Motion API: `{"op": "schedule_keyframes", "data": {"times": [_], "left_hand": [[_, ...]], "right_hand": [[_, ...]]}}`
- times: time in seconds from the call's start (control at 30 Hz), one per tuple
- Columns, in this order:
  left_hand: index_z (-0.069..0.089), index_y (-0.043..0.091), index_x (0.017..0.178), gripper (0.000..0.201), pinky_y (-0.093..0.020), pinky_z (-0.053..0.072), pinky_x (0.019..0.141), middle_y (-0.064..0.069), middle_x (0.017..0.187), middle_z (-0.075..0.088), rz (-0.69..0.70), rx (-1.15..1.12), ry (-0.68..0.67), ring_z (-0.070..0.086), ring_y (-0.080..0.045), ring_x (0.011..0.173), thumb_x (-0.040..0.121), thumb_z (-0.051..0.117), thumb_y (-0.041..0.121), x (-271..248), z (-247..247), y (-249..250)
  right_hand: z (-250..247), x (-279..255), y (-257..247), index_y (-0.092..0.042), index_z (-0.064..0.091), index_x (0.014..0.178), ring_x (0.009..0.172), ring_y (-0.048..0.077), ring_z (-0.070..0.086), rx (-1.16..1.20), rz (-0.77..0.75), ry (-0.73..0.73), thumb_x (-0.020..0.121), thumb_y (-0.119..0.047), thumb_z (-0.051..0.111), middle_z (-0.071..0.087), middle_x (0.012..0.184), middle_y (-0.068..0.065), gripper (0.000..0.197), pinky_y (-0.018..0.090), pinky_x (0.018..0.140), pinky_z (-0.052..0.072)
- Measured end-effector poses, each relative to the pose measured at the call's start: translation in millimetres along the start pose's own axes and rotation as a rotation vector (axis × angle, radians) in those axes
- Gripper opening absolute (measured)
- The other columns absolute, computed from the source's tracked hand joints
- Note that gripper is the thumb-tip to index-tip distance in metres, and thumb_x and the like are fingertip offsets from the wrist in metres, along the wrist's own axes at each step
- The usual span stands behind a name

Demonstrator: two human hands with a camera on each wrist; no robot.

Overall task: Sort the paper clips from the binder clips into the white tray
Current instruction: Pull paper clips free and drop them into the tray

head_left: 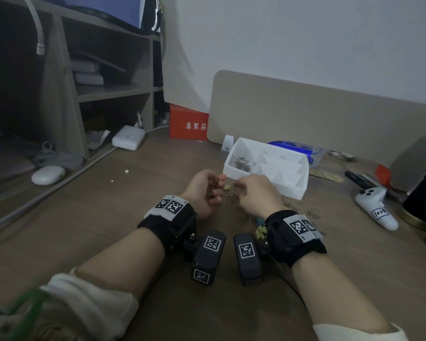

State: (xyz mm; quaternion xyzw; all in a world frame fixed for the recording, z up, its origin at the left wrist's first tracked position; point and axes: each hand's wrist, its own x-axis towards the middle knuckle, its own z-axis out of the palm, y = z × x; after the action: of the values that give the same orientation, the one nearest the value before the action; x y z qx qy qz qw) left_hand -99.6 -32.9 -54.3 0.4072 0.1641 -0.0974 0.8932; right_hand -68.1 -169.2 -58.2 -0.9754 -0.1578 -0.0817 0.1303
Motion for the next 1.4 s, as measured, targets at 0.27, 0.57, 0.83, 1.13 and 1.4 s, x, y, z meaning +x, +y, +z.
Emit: {"op": "schedule_keyframes", "data": {"times": [0.27, 0.57, 0.83, 1.13, 1.4], "left_hand": [[0.054, 0.008, 0.080, 0.023, -0.012, 0.016, 0.029, 0.001, 0.062, 0.038, 0.000, 0.025, 0.000, 0.027, -0.005, 0.029, 0.094, 0.038, 0.016, 2.4, 0.4, -1.8], [0.054, 0.008, 0.079, 0.021, -0.013, 0.017, 0.029, 0.002, 0.062, 0.039, -0.002, 0.032, 0.004, 0.028, -0.005, 0.030, 0.093, 0.039, 0.015, 2.6, -0.3, -1.2], [0.054, 0.008, 0.080, 0.022, -0.012, 0.016, 0.029, 0.001, 0.061, 0.039, 0.002, 0.023, -0.003, 0.028, -0.005, 0.030, 0.093, 0.037, 0.015, 2.0, 0.1, -1.1], [0.054, 0.007, 0.081, 0.023, -0.013, 0.017, 0.029, 0.001, 0.062, 0.040, -0.001, 0.032, -0.005, 0.028, -0.005, 0.030, 0.094, 0.038, 0.016, 4.6, -0.3, -1.3], [0.053, 0.006, 0.077, 0.024, -0.014, 0.017, 0.029, -0.001, 0.063, 0.037, 0.040, 0.055, 0.024, 0.029, -0.006, 0.030, 0.093, 0.036, 0.013, 6.4, 0.0, -0.7]], "right_hand": [[2.6, 6.0, 3.1, -0.024, 0.064, 0.112, 0.110, 0.029, 0.053, -0.081, 0.062, -0.105, 0.086, -0.013, 0.056, 0.058, 0.118, 0.009, 0.029, 0.038, 0.089, 0.049], [-10.0, -0.2, 16.3, -0.011, 0.061, 0.112, 0.105, 0.031, 0.056, -0.138, 0.264, 0.046, 0.093, -0.027, 0.054, 0.064, 0.108, 0.009, 0.026, 0.038, 0.087, 0.046], [-6.6, 0.9, 10.9, -0.016, 0.062, 0.118, 0.114, 0.029, 0.050, 0.023, 0.064, 0.030, 0.092, -0.022, 0.051, 0.060, 0.116, 0.008, 0.029, 0.043, 0.094, 0.047], [-9.4, -6.6, 2.9, -0.030, 0.068, 0.110, 0.113, 0.029, 0.049, -0.037, -0.027, -0.186, 0.091, -0.014, 0.042, 0.056, 0.120, 0.008, 0.037, 0.039, 0.096, 0.043], [-8.7, -11.9, 2.3, -0.024, 0.067, 0.118, 0.112, 0.021, 0.056, 0.209, -0.130, -0.155, 0.094, -0.010, 0.044, 0.063, 0.123, 0.001, 0.036, 0.032, 0.094, 0.045]]}}
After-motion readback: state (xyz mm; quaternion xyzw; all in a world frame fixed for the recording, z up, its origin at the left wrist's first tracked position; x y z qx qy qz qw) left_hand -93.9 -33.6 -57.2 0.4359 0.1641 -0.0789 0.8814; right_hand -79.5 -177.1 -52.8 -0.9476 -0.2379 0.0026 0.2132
